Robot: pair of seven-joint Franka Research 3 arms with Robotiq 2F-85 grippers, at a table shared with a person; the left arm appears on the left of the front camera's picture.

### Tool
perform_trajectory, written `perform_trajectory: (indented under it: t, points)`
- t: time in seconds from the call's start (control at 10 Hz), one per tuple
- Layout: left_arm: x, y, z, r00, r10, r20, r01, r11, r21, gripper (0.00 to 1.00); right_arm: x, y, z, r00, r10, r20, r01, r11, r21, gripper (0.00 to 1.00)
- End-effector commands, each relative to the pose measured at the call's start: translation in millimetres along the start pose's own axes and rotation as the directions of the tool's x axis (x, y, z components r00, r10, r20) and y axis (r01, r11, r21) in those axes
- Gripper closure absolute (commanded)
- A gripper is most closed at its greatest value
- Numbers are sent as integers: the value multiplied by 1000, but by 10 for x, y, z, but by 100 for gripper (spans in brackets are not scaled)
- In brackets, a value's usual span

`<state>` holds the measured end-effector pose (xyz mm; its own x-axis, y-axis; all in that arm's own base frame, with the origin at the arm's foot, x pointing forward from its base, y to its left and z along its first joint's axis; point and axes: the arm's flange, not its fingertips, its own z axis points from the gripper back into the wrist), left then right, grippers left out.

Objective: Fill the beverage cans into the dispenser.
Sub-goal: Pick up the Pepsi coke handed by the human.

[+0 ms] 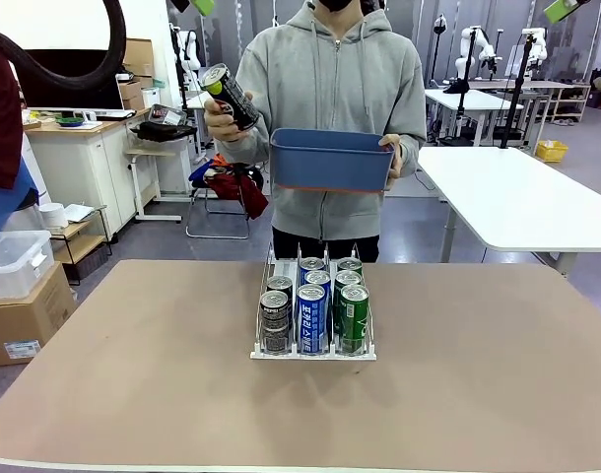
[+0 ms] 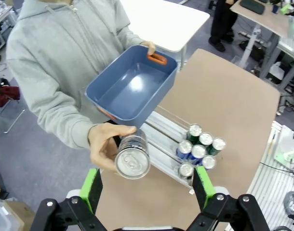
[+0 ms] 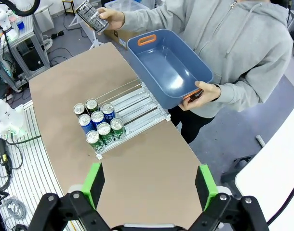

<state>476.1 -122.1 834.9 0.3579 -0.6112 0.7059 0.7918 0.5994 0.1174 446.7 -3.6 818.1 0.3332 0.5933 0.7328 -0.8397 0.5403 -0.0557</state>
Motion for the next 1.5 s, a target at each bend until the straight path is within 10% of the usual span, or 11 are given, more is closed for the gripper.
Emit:
perform_trajectory:
  t: [0.0,1.4]
  points:
    - [-200,-110,-110,1000,2,-14,-1,996,92,0,2,8,-26,1000,-8,22,8,1000,-8,0]
    - [-522,149,-920,999,46,15,-47,997,55,0,2,8,-26,1000,-8,22,8,1000,-8,0]
